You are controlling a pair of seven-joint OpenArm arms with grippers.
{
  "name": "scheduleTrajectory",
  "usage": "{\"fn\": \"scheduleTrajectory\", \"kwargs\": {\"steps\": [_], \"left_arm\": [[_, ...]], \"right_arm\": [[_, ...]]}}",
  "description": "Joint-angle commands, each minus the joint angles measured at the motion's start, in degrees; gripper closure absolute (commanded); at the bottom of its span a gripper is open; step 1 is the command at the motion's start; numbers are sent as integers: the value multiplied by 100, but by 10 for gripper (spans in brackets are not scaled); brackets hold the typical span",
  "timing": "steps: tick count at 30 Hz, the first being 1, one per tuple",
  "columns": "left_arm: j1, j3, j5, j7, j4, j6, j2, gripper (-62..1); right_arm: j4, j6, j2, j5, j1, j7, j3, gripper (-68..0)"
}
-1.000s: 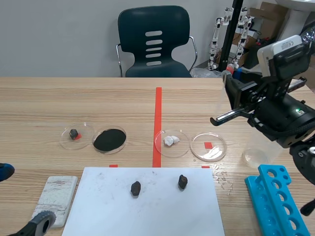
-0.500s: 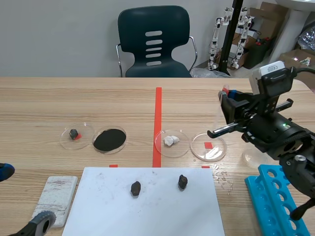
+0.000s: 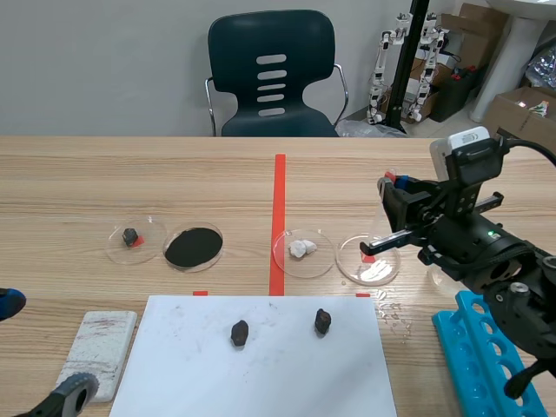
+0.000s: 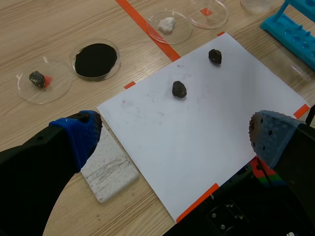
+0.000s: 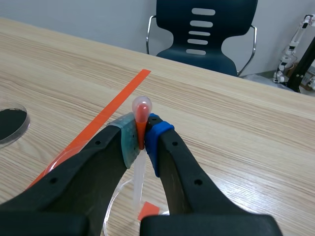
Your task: Draw acid from the petri dish
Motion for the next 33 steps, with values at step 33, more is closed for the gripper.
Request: {"fn": "scheduleTrajectory", "kwargs": {"steps": [33], "left_arm": [[-17, -7, -57, -76, 44, -13, 39, -623]], "right_arm": [[-326, 85, 33, -264, 140, 638, 28, -11]]}}
